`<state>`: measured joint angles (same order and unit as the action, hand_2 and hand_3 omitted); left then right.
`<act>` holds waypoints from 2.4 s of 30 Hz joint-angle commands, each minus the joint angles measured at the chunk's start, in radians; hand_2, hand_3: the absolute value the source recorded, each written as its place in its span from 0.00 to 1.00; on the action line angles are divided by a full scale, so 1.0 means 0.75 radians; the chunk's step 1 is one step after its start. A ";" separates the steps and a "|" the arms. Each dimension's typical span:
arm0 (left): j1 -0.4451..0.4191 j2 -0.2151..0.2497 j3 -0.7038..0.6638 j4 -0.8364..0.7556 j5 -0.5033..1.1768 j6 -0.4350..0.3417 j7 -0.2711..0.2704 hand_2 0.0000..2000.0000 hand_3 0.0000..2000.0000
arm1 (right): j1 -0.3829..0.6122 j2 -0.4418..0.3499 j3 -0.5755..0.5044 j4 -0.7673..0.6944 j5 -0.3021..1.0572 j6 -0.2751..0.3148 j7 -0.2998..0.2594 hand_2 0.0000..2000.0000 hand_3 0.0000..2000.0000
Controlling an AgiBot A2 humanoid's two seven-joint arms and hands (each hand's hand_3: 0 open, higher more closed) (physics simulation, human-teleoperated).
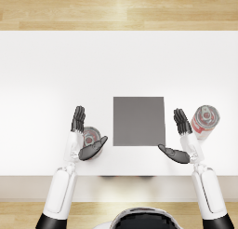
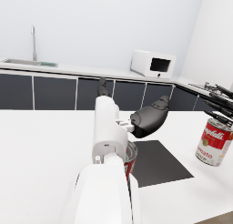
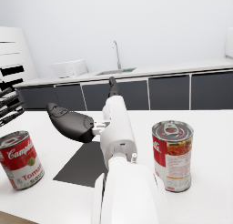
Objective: Pick up the red can on the left and place it in the middle, then pick up the red can on the right and place it on top of the can in the middle
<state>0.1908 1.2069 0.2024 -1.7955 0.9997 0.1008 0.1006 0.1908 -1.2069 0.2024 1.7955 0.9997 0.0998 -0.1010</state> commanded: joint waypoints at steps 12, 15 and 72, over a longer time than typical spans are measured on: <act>0.000 0.000 0.000 0.000 0.000 0.000 0.000 0.00 0.00 | 0.000 0.000 0.000 0.000 0.000 0.000 0.000 0.00 0.00; 0.000 0.000 0.000 0.000 0.000 0.000 0.000 0.00 0.00 | 0.000 0.000 0.000 0.000 0.000 0.000 0.000 0.00 0.00; -0.188 0.102 -0.072 0.393 0.566 -0.133 -0.134 0.00 0.00 | 0.123 -0.152 -0.398 -0.736 0.626 -0.133 0.135 0.00 0.00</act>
<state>0.0350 1.2808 0.1460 -1.5272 1.4243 0.0011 -0.0001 0.2547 -1.3223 -0.0949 1.2789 1.4689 0.0000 0.0000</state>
